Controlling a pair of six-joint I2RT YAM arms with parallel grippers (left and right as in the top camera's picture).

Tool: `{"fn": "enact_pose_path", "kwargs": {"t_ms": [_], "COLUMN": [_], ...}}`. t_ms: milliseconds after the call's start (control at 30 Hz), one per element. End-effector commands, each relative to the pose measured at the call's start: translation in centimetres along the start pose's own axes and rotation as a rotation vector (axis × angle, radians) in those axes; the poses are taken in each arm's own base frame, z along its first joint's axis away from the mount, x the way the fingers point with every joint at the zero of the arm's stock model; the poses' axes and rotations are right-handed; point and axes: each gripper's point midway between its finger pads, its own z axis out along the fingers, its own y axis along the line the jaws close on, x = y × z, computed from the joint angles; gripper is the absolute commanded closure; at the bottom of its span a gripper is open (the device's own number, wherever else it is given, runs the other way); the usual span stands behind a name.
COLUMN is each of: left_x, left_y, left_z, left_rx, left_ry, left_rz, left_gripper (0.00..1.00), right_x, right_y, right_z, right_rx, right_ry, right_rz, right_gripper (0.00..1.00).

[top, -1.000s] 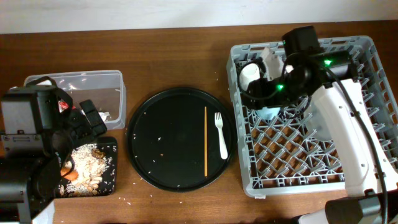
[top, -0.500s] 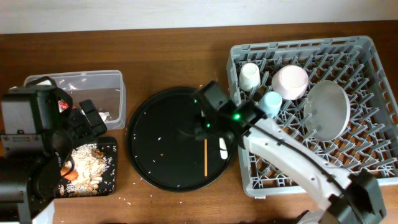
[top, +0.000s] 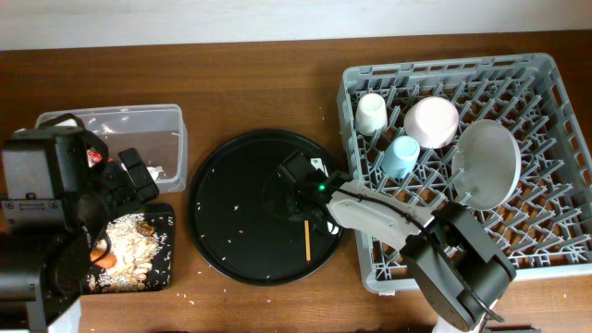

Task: Sort waste into correct bins and load items into the dishwasher rack
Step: 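Reach the right gripper to the wooden chopstick on the round tray, then lift the chopstick and drop it into the rack with the right gripper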

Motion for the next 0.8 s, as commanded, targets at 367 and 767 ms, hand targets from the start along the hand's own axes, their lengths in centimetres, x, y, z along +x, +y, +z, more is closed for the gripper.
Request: {"fn": "enact_pose_path", "kwargs": {"t_ms": [367,767], "left_x": [-0.3,-0.3], "left_y": [0.2,0.2], "left_z": [-0.1,-0.1], "left_rx": [-0.01,-0.01], "left_ry": [-0.012,-0.012], "left_rz": [0.006,0.006], "left_gripper": [0.01,0.01], "right_x": [-3.3,-5.0], "right_y": [2.5,-17.0], "right_z": [-4.7,-20.0], "right_rx": [-0.027,0.223], "right_ry": [-0.022,0.072], "right_rz": [-0.021,0.106], "right_gripper": [0.96,0.96]}}
